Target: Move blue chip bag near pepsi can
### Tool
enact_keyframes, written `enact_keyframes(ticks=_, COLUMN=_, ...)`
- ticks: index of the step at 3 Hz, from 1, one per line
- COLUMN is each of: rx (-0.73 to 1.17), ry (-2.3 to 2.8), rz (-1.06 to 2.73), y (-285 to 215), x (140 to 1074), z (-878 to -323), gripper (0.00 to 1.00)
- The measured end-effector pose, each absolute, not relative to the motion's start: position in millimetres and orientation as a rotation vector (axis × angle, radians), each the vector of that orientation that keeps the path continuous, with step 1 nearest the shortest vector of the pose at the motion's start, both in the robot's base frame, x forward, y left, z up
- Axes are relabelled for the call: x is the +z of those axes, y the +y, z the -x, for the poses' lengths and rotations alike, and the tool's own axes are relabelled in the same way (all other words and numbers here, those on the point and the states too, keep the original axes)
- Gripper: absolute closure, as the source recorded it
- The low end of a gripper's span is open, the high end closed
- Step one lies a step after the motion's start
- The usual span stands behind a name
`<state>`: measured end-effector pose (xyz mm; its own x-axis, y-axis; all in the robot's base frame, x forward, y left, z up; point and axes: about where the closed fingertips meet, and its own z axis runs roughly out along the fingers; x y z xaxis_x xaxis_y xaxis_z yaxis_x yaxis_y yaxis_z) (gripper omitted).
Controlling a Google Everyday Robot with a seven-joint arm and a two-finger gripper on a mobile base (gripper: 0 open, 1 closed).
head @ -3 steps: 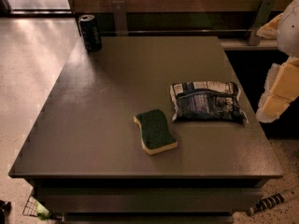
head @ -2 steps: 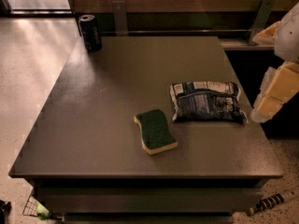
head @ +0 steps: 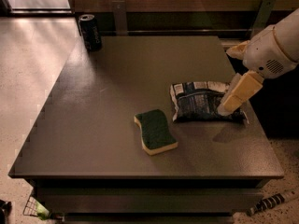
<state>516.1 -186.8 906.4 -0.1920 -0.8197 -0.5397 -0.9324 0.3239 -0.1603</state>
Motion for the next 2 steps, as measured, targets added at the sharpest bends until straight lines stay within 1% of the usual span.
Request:
enact_keyframes(ticks=1, rx=0.364, ry=2.03, rz=1.514, y=-166.5, x=878.9, z=-532.5, gripper=0.0)
enact_keyframes(ticks=2, rx=0.378, ry=2.062, rz=1.529, y=-149.1, x=842.1, z=-540.5, gripper=0.02)
